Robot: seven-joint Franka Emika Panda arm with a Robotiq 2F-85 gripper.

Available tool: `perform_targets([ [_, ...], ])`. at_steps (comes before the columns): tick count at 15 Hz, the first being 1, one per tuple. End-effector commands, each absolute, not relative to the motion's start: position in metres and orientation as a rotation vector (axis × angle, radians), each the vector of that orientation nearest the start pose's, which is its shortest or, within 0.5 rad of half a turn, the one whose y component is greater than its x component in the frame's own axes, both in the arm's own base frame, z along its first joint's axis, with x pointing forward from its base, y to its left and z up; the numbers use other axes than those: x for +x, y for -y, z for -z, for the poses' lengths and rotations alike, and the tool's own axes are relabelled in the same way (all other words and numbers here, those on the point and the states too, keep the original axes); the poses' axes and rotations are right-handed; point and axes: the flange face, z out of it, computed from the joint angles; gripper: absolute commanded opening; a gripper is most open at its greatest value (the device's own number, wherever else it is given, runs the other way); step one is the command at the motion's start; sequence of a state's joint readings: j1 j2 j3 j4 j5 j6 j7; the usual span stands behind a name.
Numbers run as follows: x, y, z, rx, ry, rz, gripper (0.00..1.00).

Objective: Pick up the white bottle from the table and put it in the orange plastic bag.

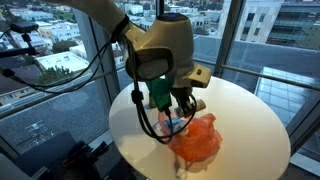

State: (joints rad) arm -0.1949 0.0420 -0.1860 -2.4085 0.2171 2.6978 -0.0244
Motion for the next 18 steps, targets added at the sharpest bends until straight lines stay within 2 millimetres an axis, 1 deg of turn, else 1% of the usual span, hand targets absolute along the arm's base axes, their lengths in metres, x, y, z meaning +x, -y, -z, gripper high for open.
perform_targets([
  [1, 0.465, 0.221, -0.329, -2.943, -0.873, 0.452, 0.26],
  [4, 0.460, 0.235, -0.325, -2.940, -0.917, 0.449, 0.26],
  [11, 0.453, 0.252, -0.308, -2.977, -0.948, 0.421, 0.26],
  [15, 0.452, 0.256, -0.298, -2.997, -0.941, 0.396, 0.26],
  [18, 0.452, 0.253, -0.291, -3.021, -0.916, 0.379, 0.26],
])
